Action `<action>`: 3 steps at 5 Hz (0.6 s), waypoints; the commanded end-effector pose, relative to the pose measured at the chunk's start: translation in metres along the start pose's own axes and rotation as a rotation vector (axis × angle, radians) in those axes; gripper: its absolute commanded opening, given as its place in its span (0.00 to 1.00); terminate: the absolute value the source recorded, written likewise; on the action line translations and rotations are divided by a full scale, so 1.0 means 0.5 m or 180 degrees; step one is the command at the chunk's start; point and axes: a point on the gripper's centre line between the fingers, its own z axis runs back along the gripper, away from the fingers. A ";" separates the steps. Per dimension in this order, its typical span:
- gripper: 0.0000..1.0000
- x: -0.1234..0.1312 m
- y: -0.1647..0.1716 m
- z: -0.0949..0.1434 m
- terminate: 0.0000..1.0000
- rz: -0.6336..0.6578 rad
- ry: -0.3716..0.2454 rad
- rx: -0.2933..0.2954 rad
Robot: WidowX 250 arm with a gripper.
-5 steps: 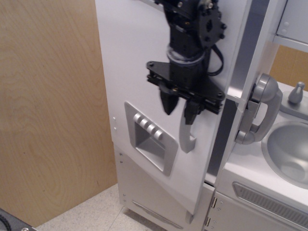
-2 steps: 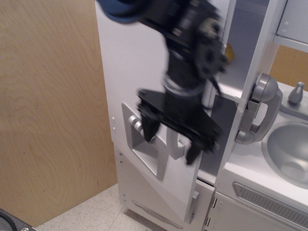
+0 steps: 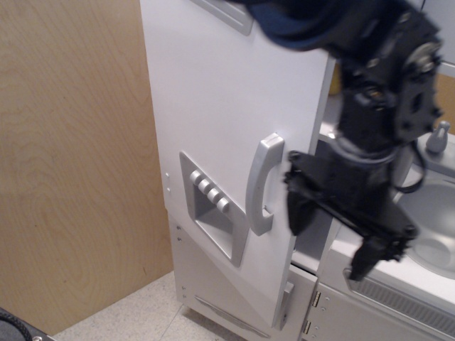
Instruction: Open fridge
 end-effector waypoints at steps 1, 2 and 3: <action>1.00 0.115 -0.059 0.039 0.00 -0.0130 -0.0180 -0.0200; 1.00 0.152 -0.036 0.054 0.00 -0.0046 -0.0400 -0.0070; 1.00 0.139 0.009 0.056 0.00 0.0096 -0.0467 0.0100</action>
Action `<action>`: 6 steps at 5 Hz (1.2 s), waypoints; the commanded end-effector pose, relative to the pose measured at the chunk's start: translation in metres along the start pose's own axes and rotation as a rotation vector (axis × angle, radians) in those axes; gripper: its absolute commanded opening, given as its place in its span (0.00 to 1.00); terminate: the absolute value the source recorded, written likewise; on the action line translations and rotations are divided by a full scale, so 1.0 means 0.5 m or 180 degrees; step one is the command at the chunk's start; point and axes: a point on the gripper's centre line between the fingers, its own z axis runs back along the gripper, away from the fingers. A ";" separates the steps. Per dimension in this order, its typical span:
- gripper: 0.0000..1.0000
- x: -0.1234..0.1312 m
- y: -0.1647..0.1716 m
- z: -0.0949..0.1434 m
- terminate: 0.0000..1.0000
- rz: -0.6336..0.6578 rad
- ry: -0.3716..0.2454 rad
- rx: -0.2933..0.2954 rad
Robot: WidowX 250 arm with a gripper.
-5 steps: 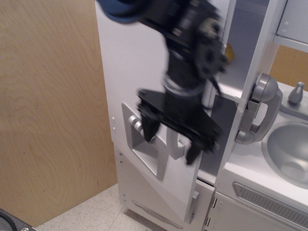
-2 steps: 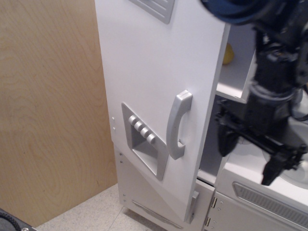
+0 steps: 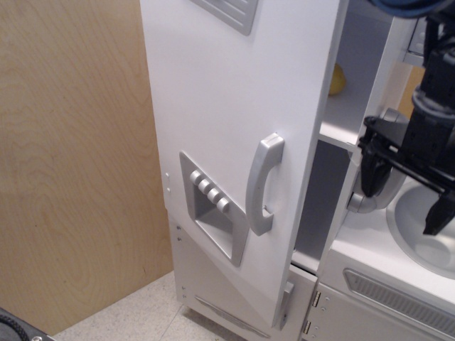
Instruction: Open fridge
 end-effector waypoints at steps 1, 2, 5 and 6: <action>1.00 -0.026 0.072 0.050 0.00 0.0180 -0.0185 0.0234; 1.00 -0.058 0.106 0.057 0.00 0.0355 -0.0178 0.0400; 1.00 -0.184 0.222 0.089 0.00 0.0467 -0.0157 0.0465; 1.00 -0.226 0.258 0.095 0.00 0.0522 -0.0146 0.0486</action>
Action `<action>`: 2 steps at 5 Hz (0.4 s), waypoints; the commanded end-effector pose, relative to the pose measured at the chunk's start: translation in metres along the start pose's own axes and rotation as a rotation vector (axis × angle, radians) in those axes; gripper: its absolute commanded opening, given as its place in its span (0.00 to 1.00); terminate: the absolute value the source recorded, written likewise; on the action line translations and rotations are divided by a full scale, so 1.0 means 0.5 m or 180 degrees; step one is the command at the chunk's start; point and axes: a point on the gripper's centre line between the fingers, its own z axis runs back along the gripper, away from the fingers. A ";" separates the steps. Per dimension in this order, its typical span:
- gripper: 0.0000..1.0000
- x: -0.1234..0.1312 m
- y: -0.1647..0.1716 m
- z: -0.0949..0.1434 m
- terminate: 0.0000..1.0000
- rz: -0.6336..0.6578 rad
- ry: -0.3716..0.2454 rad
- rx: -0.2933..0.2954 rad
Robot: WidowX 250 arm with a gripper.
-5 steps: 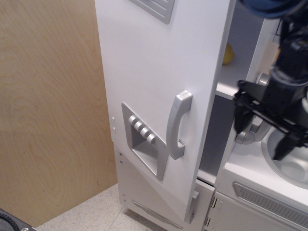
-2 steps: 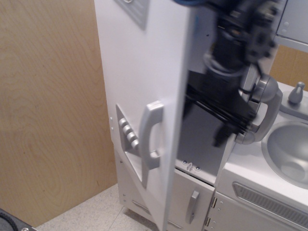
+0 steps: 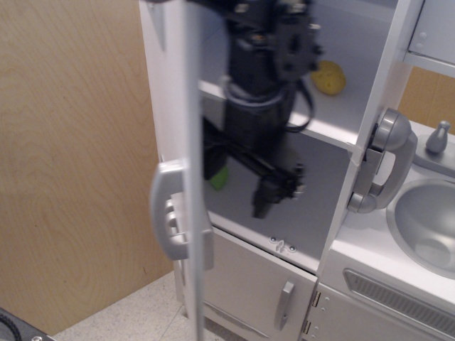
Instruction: Open fridge
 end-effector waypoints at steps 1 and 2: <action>1.00 -0.061 0.091 0.038 0.00 0.0127 -0.0108 0.0095; 1.00 -0.076 0.140 0.034 0.00 0.0126 -0.0071 0.0077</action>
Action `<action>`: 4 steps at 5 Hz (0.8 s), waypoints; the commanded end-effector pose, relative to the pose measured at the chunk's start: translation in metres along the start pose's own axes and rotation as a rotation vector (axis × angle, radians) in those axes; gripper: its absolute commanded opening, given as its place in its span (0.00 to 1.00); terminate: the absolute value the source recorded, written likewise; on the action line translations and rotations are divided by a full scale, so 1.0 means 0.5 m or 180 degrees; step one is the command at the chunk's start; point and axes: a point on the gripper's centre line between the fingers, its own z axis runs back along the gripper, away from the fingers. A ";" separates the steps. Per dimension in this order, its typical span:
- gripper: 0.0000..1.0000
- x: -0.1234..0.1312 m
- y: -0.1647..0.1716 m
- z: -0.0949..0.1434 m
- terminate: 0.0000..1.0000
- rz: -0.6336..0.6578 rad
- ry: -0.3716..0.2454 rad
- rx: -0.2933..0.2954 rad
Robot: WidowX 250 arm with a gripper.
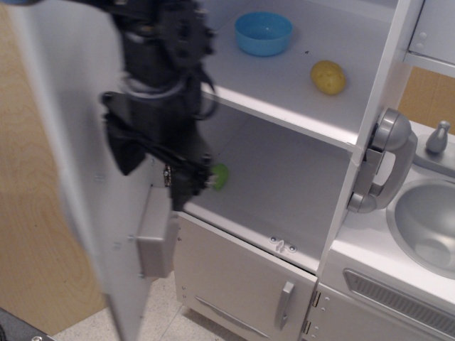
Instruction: Open fridge
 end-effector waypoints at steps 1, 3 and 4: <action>1.00 -0.005 0.086 0.026 0.00 0.0044 -0.0103 0.0037; 1.00 0.017 0.156 0.049 0.00 0.0327 -0.0142 0.0118; 1.00 0.017 0.156 0.049 0.00 0.0327 -0.0142 0.0118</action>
